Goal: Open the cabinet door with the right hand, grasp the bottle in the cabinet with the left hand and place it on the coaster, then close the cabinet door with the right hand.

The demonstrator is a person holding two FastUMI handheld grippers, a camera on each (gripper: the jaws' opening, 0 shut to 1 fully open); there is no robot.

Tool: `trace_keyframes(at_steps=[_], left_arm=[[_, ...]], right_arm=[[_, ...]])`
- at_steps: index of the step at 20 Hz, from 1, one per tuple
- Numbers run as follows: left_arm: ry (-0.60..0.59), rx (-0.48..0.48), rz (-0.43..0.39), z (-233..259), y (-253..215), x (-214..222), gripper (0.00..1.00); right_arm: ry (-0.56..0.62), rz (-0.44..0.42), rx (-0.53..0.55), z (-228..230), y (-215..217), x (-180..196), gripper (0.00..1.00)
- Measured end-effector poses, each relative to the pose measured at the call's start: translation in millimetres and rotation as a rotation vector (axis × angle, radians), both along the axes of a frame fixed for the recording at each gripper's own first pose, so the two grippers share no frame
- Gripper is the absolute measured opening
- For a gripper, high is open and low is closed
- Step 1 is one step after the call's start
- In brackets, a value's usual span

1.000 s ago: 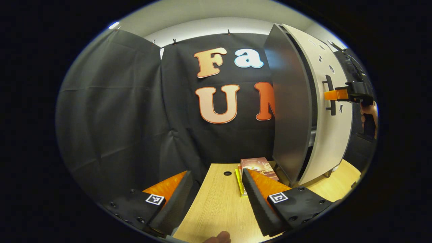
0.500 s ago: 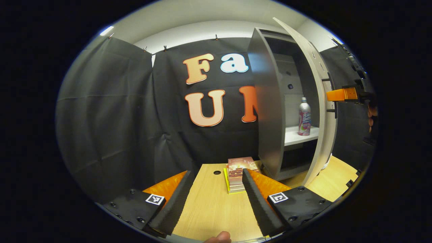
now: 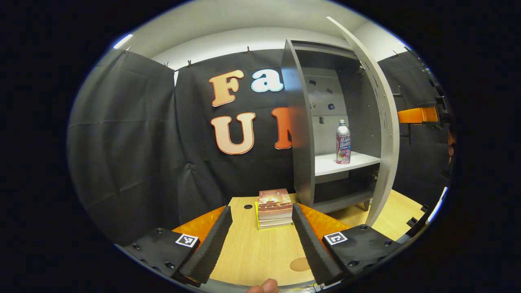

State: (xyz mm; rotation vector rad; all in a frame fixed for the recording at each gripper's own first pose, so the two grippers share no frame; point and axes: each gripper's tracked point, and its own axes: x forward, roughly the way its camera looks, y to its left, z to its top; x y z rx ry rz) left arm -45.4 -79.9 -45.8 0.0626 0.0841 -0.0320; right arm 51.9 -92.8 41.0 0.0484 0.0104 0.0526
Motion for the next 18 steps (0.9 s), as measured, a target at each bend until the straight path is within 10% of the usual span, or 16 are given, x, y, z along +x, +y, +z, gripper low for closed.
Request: trace_keyframes(at_steps=[18], left_arm=[[0.026, 0.012, -0.092, -3, -142, -31, 0.96]], right_arm=[[0.000, -0.106, -0.023, 5, -203, -52, 0.07]])
